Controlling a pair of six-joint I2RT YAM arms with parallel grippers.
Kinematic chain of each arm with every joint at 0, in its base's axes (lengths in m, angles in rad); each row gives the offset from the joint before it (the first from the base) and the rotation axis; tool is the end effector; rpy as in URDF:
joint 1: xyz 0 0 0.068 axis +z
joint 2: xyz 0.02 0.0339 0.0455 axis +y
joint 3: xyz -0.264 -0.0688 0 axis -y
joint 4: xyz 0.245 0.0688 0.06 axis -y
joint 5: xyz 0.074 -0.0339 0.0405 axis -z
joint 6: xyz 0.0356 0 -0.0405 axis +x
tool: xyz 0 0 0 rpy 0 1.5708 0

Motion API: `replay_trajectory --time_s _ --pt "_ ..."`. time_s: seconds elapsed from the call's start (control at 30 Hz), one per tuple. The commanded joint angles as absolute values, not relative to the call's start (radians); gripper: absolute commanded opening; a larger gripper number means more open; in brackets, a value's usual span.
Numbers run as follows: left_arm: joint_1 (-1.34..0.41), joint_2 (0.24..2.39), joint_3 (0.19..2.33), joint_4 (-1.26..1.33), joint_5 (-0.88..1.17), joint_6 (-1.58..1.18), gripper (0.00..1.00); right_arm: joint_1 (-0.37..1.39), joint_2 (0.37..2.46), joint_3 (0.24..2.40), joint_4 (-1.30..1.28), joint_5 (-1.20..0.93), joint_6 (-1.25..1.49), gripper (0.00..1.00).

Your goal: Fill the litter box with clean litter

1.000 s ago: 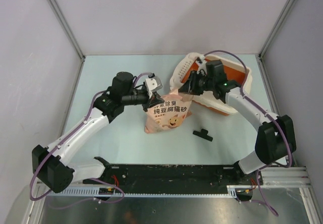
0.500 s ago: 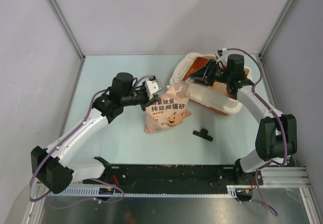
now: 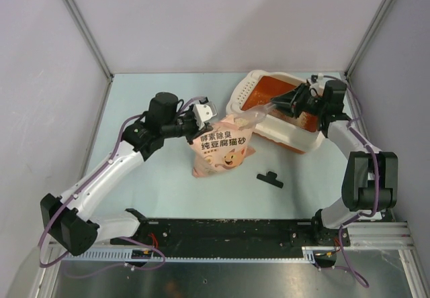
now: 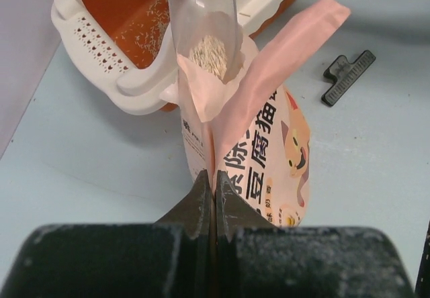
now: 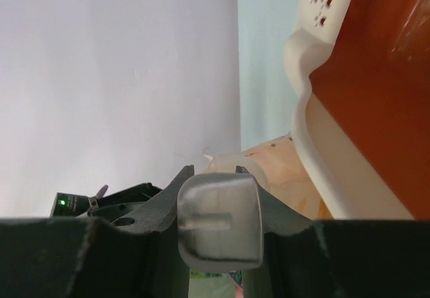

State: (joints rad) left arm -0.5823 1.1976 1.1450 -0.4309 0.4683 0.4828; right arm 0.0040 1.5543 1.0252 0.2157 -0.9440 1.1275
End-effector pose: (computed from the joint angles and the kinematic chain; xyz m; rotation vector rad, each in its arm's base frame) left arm 0.2127 -0.1593 0.3572 1.2763 1.5922 -0.5419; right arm 0.3476 0.0302 0.2763 0.4297 2.0530 1.6138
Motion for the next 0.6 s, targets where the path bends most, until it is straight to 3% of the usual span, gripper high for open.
replay_trajectory --time_s 0.0,0.57 --pt "-0.583 1.213 1.204 -0.429 0.482 0.522 0.0 -0.067 1.503 1.025 0.278 -0.968 1.157 0.0" --pt "-0.589 1.284 1.281 -0.43 0.482 0.538 0.0 -0.106 1.528 0.945 0.427 -0.999 1.255 0.0"
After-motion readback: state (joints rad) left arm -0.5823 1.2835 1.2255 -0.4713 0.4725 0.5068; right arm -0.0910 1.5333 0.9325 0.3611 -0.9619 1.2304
